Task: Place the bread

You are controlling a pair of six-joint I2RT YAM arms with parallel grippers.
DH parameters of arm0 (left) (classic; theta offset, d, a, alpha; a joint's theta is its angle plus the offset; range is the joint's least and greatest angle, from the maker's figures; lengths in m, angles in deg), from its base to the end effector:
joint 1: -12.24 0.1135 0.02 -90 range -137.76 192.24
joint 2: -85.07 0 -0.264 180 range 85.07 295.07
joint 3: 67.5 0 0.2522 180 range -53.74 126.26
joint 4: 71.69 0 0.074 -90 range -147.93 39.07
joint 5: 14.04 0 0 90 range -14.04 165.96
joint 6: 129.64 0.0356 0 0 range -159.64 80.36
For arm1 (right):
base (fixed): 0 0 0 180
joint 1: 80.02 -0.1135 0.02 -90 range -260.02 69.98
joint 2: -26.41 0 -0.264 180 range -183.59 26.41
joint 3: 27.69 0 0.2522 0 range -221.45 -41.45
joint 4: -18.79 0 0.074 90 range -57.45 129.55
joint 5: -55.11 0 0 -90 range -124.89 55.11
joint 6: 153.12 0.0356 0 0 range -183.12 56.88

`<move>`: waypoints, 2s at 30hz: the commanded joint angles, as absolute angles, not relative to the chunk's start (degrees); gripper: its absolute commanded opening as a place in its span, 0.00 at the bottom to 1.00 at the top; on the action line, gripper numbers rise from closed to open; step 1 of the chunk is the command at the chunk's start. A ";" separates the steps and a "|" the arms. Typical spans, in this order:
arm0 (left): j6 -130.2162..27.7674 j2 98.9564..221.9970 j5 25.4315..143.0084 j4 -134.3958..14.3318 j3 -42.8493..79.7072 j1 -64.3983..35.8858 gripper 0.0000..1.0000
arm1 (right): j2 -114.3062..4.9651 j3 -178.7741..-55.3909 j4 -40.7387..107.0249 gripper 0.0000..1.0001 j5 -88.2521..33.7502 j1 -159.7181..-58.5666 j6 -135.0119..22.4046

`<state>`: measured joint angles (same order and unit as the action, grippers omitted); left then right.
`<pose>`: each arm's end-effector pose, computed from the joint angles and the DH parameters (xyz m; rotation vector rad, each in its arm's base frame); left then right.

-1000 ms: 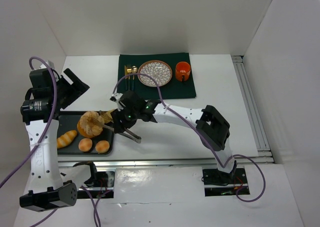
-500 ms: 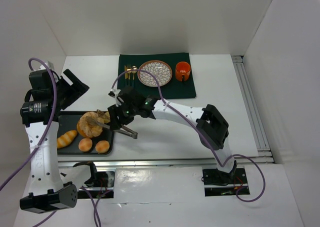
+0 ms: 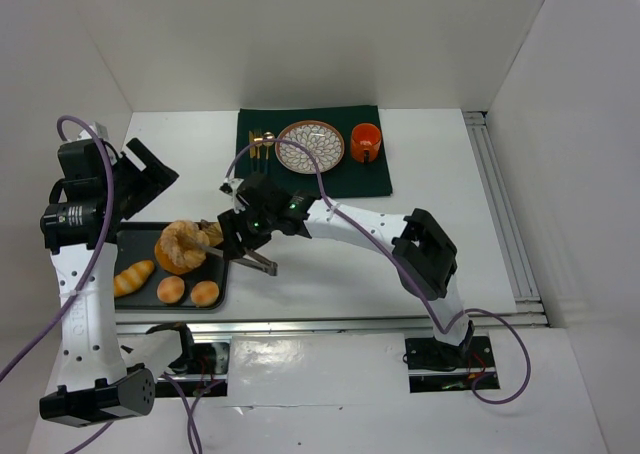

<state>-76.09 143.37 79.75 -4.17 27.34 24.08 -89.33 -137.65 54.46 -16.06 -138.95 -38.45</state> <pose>0.1745 0.0342 0.4319 -0.8336 1.9571 -0.3253 0.2308 0.4053 0.2546 -0.9186 2.3433 1.0647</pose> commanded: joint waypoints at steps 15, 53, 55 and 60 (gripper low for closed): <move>-76.47 142.38 80.27 -5.98 26.68 24.37 0.89 | -91.63 -139.70 53.03 0.59 -7.65 -138.29 -37.98; -77.53 143.61 77.89 -4.84 34.95 24.37 0.89 | -77.39 -142.96 50.30 0.12 -13.70 -121.96 -37.98; -77.53 143.61 77.89 -4.84 34.94 24.37 0.89 | -76.78 -143.49 50.30 0.12 -15.02 -118.71 -37.98; -77.53 143.61 77.89 -4.84 33.89 24.37 0.89 | -76.25 -144.54 51.44 0.12 -20.64 -111.67 -38.60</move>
<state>-76.38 143.92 78.26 -3.71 34.49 24.08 -80.31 -140.56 54.02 -16.32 -114.87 -38.50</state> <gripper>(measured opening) 0.894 0.337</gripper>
